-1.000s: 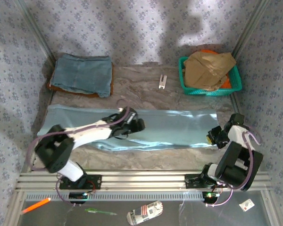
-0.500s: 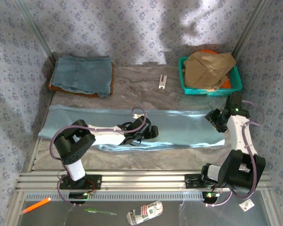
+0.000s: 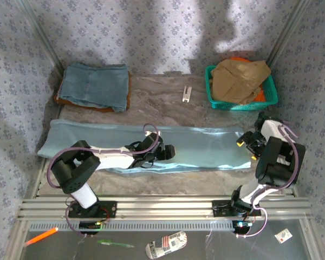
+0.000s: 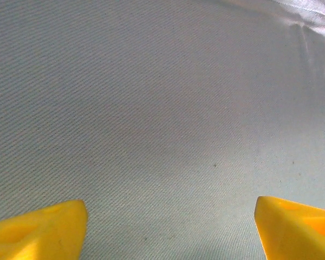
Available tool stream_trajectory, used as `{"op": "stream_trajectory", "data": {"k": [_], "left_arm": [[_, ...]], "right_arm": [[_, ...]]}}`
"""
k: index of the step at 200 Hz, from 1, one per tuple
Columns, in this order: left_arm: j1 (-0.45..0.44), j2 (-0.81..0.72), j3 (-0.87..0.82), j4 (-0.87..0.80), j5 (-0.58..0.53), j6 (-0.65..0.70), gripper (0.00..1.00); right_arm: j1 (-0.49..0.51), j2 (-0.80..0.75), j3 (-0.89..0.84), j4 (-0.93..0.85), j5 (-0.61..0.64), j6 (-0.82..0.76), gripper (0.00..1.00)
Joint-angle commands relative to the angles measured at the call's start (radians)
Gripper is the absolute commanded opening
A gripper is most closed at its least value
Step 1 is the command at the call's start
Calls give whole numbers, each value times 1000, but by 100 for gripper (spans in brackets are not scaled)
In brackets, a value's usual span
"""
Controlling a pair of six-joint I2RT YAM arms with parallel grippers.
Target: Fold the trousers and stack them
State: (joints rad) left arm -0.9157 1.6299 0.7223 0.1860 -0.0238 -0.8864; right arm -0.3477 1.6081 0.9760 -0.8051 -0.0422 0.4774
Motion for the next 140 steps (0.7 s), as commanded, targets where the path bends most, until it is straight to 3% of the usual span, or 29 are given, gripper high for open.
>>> {"op": "stream_trajectory", "data": {"k": [1, 23, 51, 63, 82, 99, 140], "left_arm": [[11, -30, -39, -133, 8, 42, 83], [21, -59, -48, -129, 13, 48, 83], [26, -68, -56, -118, 12, 48, 83], [28, -64, -58, -108, 17, 46, 83], [29, -62, -57, -102, 26, 44, 83], [31, -68, -55, -106, 27, 45, 83], [57, -117, 26, -209, 47, 122, 86]], "right_arm": [[24, 26, 6, -29, -10, -14, 75], [18, 80, 5, -32, -3, 2, 74], [33, 137, -1, -8, -71, -13, 60], [38, 122, -15, 13, -108, -12, 47], [25, 86, -27, 33, -182, -4, 17], [7, 28, -31, 42, -238, 3, 0], [-29, -174, -21, 10, -303, 43, 0]]}}
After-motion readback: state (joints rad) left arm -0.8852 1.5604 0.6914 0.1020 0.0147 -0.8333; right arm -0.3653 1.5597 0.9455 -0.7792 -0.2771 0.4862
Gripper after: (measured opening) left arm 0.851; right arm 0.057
